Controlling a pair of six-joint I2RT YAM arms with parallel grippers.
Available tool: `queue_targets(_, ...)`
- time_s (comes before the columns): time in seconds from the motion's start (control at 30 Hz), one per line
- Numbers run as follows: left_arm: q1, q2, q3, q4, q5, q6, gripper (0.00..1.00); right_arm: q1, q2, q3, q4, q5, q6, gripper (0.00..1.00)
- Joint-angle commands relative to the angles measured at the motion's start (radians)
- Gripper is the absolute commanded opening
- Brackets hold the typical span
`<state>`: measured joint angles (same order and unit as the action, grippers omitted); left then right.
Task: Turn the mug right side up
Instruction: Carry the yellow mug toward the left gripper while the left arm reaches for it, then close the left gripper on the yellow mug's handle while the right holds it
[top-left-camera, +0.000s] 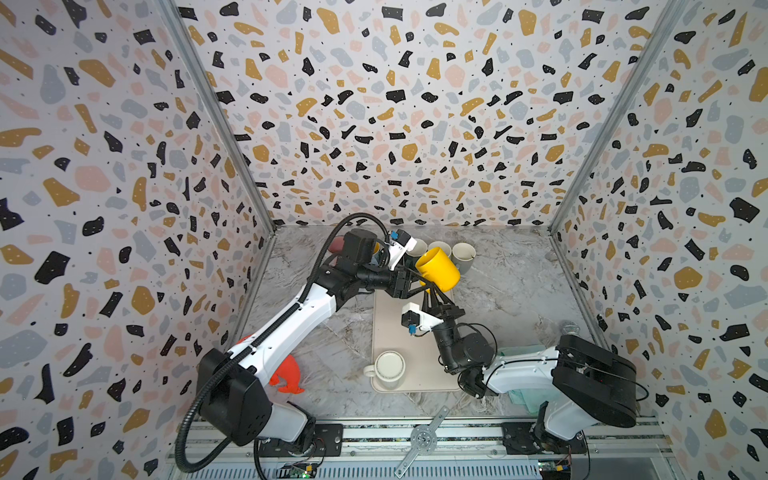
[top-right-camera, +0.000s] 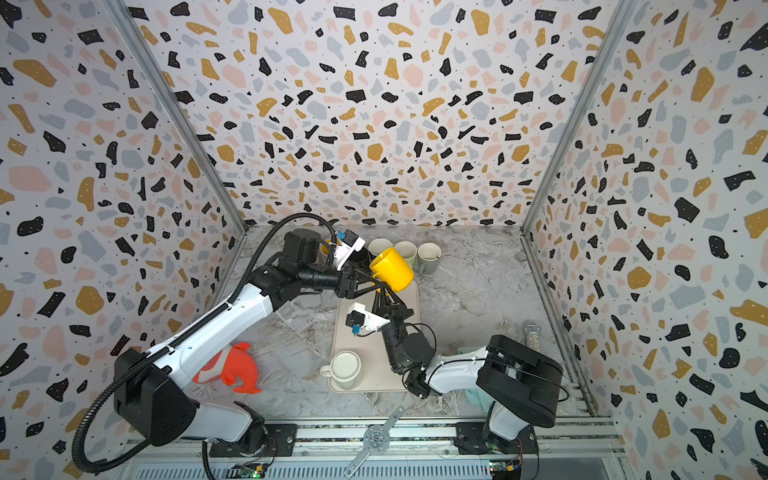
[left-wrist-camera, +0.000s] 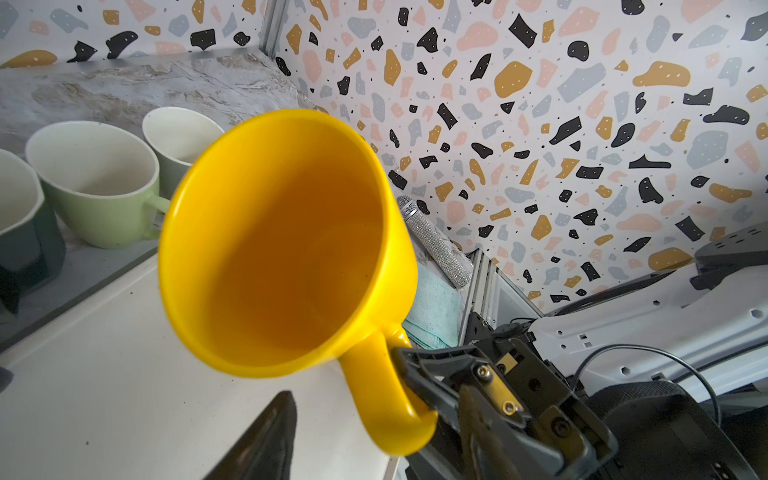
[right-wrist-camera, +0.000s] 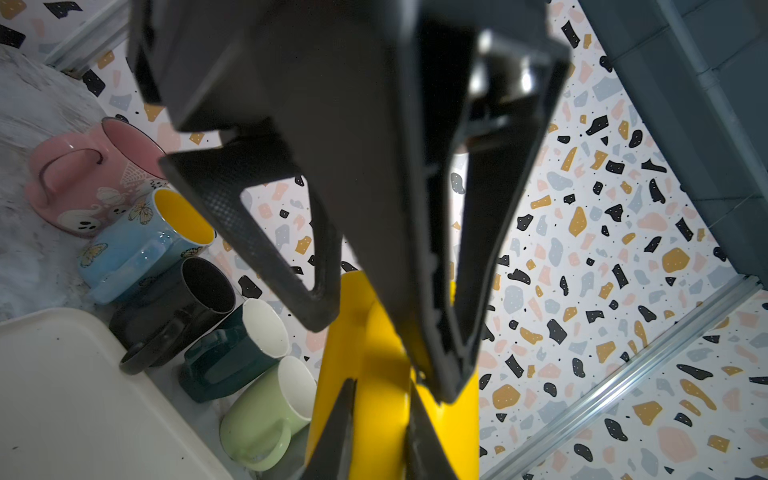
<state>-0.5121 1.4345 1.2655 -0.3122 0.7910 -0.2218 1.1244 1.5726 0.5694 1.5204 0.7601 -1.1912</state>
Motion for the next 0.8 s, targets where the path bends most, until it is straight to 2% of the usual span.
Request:
queue_targets(0.0, -0.006, 0.009, 0.018, 0.044, 0.025, -0.013, 0.62, 0.008, -0.015, 0.013, 0.156, -0.011, -0.052, 0.00)
queue_targets(0.4, -0.008, 0.021, 0.021, 0.044, 0.031, -0.018, 0.60, 0.028, 0.097, 0.010, 0.356, -0.021, -0.221, 0.00)
queue_targets(0.77, -0.008, 0.022, -0.004, 0.048, 0.043, -0.018, 0.55, 0.030, 0.092, 0.026, 0.356, -0.044, -0.225, 0.00)
